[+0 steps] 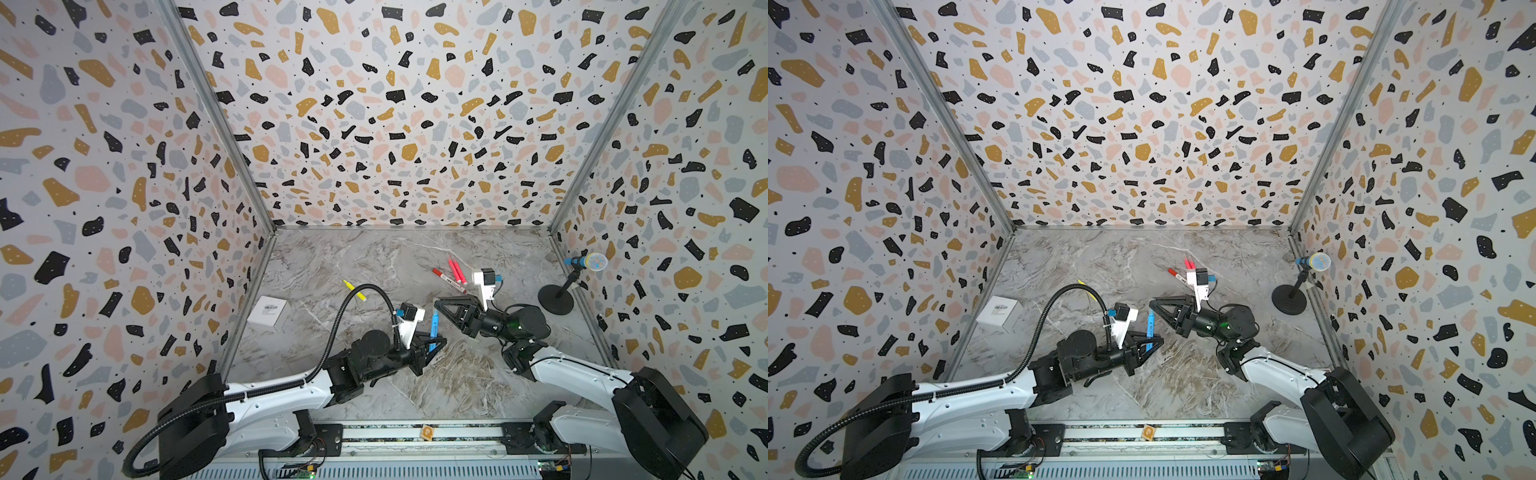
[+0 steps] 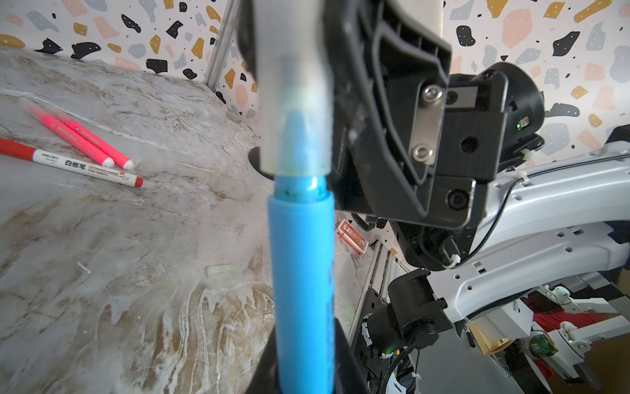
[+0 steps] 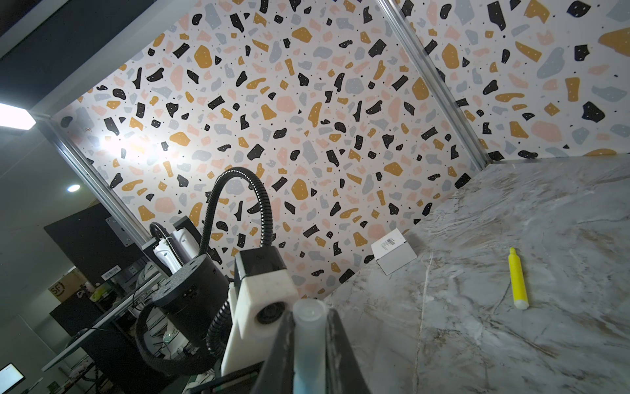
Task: Insert pens into pen caps
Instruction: Put on the pen cap to the pen.
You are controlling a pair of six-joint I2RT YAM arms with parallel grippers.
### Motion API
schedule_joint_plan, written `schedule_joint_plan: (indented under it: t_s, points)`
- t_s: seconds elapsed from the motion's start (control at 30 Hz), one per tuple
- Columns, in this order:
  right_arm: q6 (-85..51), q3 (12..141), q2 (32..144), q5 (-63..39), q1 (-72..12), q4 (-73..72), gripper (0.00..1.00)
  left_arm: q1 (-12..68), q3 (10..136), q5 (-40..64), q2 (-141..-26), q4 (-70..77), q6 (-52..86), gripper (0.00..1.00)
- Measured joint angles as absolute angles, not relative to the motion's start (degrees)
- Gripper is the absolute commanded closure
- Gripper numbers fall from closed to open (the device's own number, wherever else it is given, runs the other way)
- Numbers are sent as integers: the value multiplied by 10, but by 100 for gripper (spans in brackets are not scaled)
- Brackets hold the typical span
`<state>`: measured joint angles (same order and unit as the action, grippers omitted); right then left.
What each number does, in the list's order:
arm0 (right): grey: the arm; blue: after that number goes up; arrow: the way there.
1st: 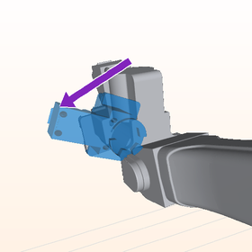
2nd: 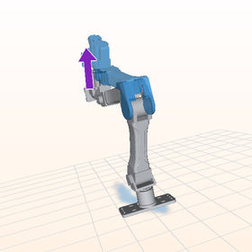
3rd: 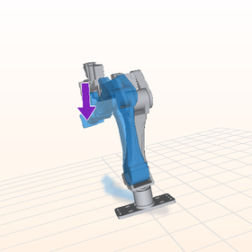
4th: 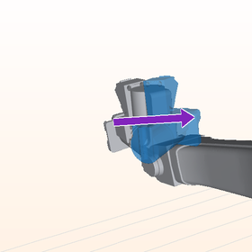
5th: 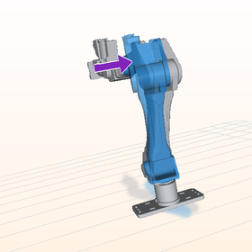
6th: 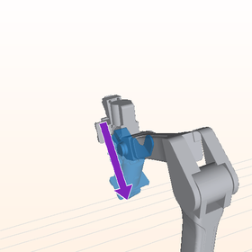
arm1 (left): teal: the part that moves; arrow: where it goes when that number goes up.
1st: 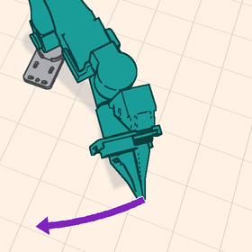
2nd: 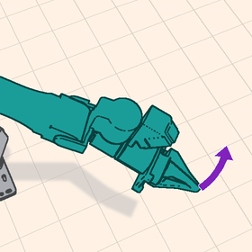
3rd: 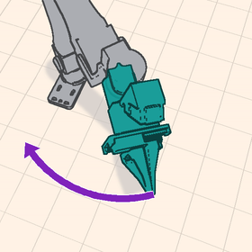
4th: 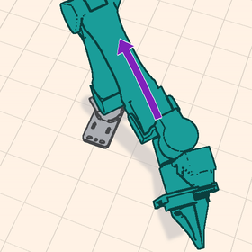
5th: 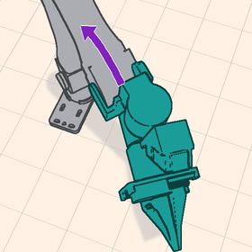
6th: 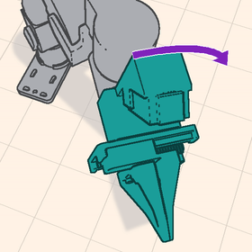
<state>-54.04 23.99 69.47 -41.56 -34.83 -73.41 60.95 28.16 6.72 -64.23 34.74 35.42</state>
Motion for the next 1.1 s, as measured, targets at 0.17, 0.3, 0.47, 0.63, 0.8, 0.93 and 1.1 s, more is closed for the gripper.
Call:
schedule_joint_plan:
  t_s: [0.17, 0.3, 0.47, 0.63, 0.8, 0.93, 1.1]
  points:
    - [-542, 227, 692, -399, -357, -754, 98, 613, 282, 67, -638, 344, 352, 100]
    - [-535, 224, 673, -398, -359, -731, 76, 613, 282, 68, -637, 342, 341, 100]
    - [-494, 227, 619, -432, -366, -636, 45, 612, 282, 58, -633, 359, 332, 100]
    - [-426, 262, 555, -446, -362, -494, 41, 611, 282, 55, -630, 365, 324, 100]
    - [-354, 367, 547, -439, -320, -343, 41, 611, 282, 57, -623, 364, 321, 100]
    - [-302, 483, 605, -444, -314, -255, 41, 611, 282, 62, -618, 363, 321, 100]
    - [-250, 545, 666, -461, -337, -163, 42, 611, 282, 65, -615, 361, 321, 100]
